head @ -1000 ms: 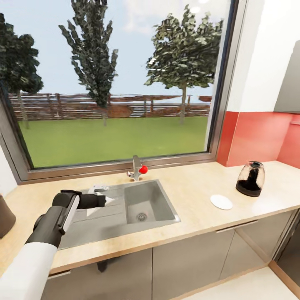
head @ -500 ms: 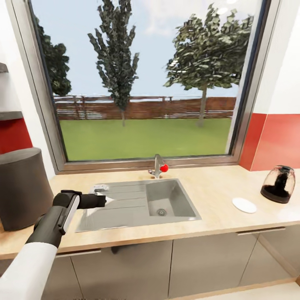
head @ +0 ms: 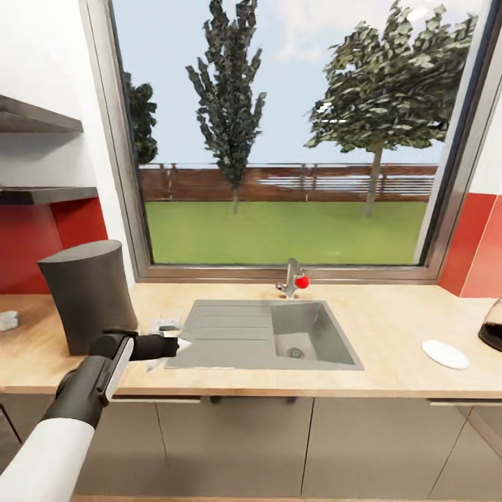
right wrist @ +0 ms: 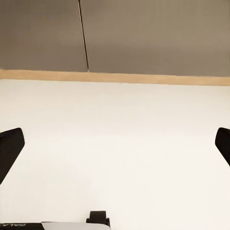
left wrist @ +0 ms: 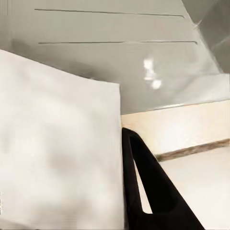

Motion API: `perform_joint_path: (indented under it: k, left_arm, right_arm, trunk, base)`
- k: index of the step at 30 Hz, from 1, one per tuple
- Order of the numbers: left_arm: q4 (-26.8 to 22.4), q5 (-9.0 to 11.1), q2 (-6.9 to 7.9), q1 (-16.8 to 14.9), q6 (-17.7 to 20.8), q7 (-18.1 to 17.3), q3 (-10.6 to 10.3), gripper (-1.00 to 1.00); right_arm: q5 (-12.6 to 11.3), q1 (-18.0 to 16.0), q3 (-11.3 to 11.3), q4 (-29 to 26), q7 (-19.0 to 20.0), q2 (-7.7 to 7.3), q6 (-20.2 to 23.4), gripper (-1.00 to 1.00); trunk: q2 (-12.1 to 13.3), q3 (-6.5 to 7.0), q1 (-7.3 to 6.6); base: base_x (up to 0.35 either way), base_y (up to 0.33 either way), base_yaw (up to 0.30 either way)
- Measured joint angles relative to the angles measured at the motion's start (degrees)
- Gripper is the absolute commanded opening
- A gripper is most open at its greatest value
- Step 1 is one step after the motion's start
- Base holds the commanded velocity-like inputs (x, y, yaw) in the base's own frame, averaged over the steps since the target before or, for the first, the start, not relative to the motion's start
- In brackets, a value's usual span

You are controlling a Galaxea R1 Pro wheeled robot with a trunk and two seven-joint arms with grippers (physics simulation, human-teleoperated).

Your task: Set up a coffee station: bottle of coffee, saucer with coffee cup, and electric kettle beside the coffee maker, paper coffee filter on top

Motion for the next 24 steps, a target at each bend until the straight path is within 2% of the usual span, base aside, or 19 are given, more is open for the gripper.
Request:
perform_joint_path:
  k: [1, 2, 3, 4, 6, 8, 11, 14, 16, 17, 19, 22, 24]
  left_arm:
    - [-0.2, 0.0, 0.08, 2.2, -2.0, -0.1, 0.1, -1.0]
    - [-0.5, 0.1, 0.22, 4.7, -6.5, -0.7, 0.1, -1.0]
    - [-0.6, 0.0, 0.34, 7.0, -10.9, -3.2, 0.1, -1.0]
    - [-0.6, -0.2, 0.52, 8.2, -12.6, -5.2, 0.2, -1.0]
    - [-0.6, -0.5, 1.69, 10.6, -14.7, -9.5, 0.2, -1.0]
    - [-0.7, -0.5, 2.84, 12.1, -15.3, -11.2, 0.2, -1.0]
    - [-0.3, -0.2, 4.67, 14.4, -18.3, -12.5, 0.2, -1.0]
    - [0.1, -0.2, 6.8, 16.9, -24.6, -13.7, 0.5, -1.0]
    - [0.1, -0.1, 7.77, 17.9, -26.4, -15.0, 1.2, -1.0]
    - [0.2, -0.2, 8.27, 18.4, -27.1, -16.2, 2.1, -1.0]
    - [0.3, -0.4, 8.99, 18.9, -28.0, -18.9, 5.4, -1.0]
    - [0.5, -1.0, 10.21, 19.2, -28.1, -20.3, 9.9, -1.0]
    - [0.9, -1.3, 11.32, 19.2, -28.0, -20.6, 11.3, -1.0]
  right_arm:
    - [0.0, 0.0, 0.0, 0.0, 0.0, 0.0, 0.0, 1.0]
    - [0.0, 0.0, 0.0, 0.0, 0.0, 0.0, 0.0, 1.0]
    - [0.1, 0.0, 0.0, 0.0, 0.0, 0.0, 0.0, 1.0]
    - [0.1, 0.0, 0.1, 0.0, 0.0, 0.0, 0.0, 1.0]
    - [0.1, 0.0, 0.1, 0.0, 0.0, 0.0, 0.0, 1.0]
    - [0.1, 0.0, 0.2, 0.0, 0.0, 0.01, 0.0, 1.0]
    - [0.1, 0.0, 0.2, 0.0, 0.0, 0.01, 0.0, 1.0]
    - [0.1, 0.0, 0.3, 0.0, 0.0, 0.01, 0.0, 1.0]
    - [0.1, 0.0, 0.3, 0.0, 0.0, 0.01, 0.0, 1.0]
    - [0.1, 0.0, 0.3, 0.0, 0.0, 0.01, 0.0, 1.0]
    - [0.1, 0.0, 0.4, 0.0, 0.0, 0.01, 0.0, 1.0]
    - [0.1, 0.0, 0.4, 0.0, 0.0, 0.01, 0.0, 1.0]
    - [0.1, 0.0, 0.4, 0.0, 0.0, 0.01, 0.0, 1.0]
  trunk:
    - [0.0, 0.04, 0.0]
    - [0.0, 0.07, 0.0]
    - [0.0, 0.11, 0.0]
    - [0.0, 0.16, 0.0]
    - [0.0, 0.23, 0.0]
    - [0.0, 0.31, 0.0]
    - [0.0, 0.43, 0.0]
    - [0.0, 0.54, 0.0]
    - [0.0, 0.62, 0.0]
    - [0.0, 0.66, 0.0]
    - [0.0, 0.74, 0.0]
    - [0.0, 0.85, 0.0]
    - [0.0, 0.93, 0.0]
  base:
    - [-0.008, 0.0, 0.272]
    - [-0.003, 0.0, 0.272]
    - [-0.002, 0.0, 0.272]
    - [-0.001, 0.0, 0.272]
    - [-0.001, 0.0, 0.272]
    - [0.0, 0.0, 0.272]
    - [0.0, 0.0, 0.272]
    - [0.0, 0.0, 0.272]
    - [0.0, 0.0, 0.272]
    - [0.0, 0.0, 0.272]
    - [0.0, 0.0, 0.272]
    - [0.0, 0.0, 0.272]
    - [0.0, 0.0, 0.271]
